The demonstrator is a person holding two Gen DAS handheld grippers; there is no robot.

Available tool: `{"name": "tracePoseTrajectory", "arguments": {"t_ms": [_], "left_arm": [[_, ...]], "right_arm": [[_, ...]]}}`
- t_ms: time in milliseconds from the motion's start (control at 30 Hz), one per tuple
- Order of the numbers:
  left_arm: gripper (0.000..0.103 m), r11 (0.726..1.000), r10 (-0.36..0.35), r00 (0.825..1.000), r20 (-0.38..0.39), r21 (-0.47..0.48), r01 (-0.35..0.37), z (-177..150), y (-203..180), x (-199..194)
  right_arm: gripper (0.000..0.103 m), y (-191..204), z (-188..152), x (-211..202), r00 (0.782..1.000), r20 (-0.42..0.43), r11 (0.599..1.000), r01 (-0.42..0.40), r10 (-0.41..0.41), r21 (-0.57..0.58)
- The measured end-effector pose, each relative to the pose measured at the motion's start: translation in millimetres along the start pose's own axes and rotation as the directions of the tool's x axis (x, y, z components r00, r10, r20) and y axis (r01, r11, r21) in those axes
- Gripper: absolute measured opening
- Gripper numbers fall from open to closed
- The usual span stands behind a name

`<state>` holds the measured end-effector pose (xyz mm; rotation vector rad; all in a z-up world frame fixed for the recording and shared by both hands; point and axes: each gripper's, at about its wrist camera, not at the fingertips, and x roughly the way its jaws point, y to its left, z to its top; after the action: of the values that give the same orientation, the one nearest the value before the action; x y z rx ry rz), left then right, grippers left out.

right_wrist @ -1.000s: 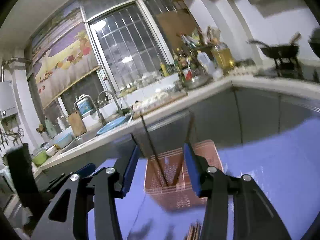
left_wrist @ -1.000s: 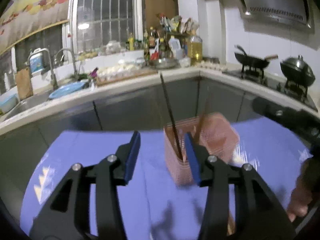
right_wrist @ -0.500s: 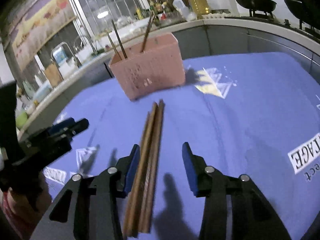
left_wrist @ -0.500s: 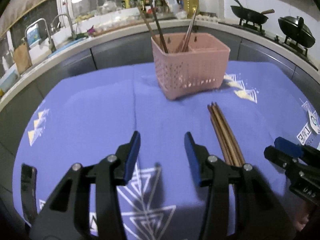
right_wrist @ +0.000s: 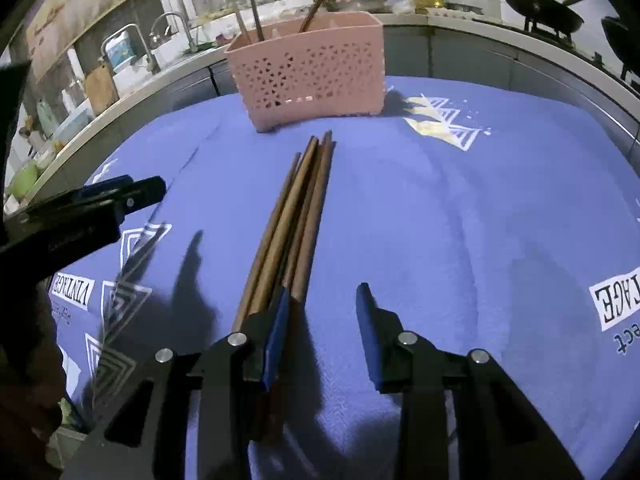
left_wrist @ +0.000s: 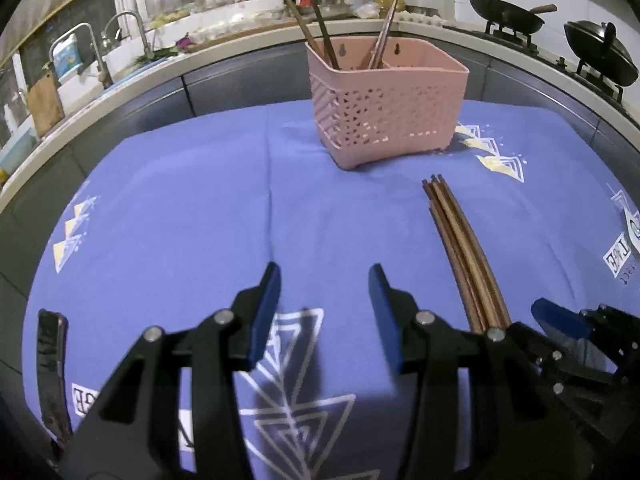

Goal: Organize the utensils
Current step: 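Bring both open tools back to the remaining chopsticks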

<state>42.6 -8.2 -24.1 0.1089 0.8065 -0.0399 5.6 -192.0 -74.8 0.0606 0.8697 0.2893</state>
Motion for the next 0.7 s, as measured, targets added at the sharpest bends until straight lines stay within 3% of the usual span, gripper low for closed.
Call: {"name": "tracePoseTrajectory", "arguments": {"t_ms": [100,267,367,500,567,633,700], "left_arm": [[0.044,1.000,0.002,1.000,-0.003,-0.005,-0.002,0,2,2],[0.044,1.000,-0.001,1.000,-0.011,-0.005,0.001,0,2,5],[0.044,1.000,-0.015,1.000,-0.024,-0.008,0.014,-1,2,7],[0.044,0.997,-0.079,0.996,-0.043,-0.018,0.079,0,0,7],[0.052,0.993,-0.119,0.992,-0.051,-0.017,0.119,0,-6,8],[0.052,0.986,-0.169,0.984,-0.055,-0.011,0.168,1,-13,8],[0.052,0.985,-0.170,0.984,-0.059,0.019,0.172,0,-25,10]], "right_arm": [[0.035,8,0,0,1.000,0.011,0.999,0.028,-0.028,-0.041],[0.035,18,1,2,1.000,0.002,0.998,-0.009,0.009,-0.059],[0.035,20,1,2,1.000,0.005,0.997,0.009,-0.009,-0.076],[0.035,1,2,0,0.999,0.002,0.998,0.047,-0.047,-0.031],[0.035,-7,1,-3,0.999,-0.005,0.999,0.043,-0.043,0.001],[0.035,-11,0,-6,0.999,-0.002,0.999,0.032,-0.032,0.014],[0.035,-11,-1,-9,1.000,0.006,0.999,0.030,-0.030,0.013]]}}
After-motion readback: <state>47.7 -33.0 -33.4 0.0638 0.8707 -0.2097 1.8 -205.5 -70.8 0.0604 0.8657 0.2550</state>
